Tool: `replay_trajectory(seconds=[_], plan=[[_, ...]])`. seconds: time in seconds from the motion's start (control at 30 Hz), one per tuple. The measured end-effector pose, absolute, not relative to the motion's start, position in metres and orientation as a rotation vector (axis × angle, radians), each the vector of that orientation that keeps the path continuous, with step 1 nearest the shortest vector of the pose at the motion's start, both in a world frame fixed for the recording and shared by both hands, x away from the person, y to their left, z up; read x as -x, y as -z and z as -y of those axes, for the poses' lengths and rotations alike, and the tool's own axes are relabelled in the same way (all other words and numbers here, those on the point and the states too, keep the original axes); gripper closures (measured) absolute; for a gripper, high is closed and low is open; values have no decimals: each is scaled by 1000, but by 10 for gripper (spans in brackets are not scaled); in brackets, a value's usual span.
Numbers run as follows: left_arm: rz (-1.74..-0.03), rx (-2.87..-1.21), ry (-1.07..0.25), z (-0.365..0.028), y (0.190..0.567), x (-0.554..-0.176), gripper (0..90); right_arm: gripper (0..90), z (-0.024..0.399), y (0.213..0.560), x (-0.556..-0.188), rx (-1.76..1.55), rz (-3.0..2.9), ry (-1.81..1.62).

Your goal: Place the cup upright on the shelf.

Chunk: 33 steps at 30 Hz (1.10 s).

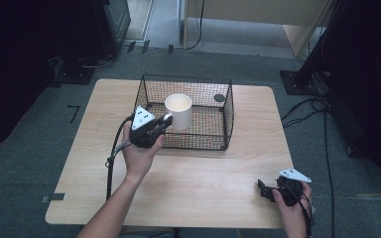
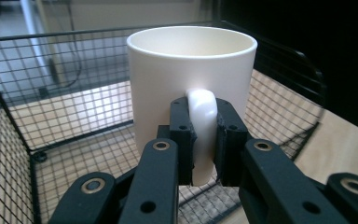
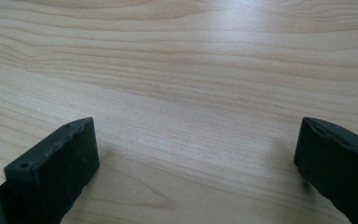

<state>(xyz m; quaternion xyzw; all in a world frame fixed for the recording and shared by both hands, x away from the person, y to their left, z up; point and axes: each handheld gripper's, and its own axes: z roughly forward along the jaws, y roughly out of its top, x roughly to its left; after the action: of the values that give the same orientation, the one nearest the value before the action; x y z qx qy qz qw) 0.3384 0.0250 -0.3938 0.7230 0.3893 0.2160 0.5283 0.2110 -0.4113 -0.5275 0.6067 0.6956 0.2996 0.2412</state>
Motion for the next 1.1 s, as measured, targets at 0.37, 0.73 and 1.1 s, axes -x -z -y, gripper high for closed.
replay_trajectory(seconds=[0.37,0.73,1.1], plan=[[-1048,-1771,-541,-20,417,-371,811,0,411,527,-211,-1660,-1902,-820],[-1134,-1905,-515,-2,423,-391,810,0,411,527,-211,-1659,-1902,-819],[-1185,-1997,-499,1,431,-402,808,0,411,527,-211,-1660,-1902,-820]])
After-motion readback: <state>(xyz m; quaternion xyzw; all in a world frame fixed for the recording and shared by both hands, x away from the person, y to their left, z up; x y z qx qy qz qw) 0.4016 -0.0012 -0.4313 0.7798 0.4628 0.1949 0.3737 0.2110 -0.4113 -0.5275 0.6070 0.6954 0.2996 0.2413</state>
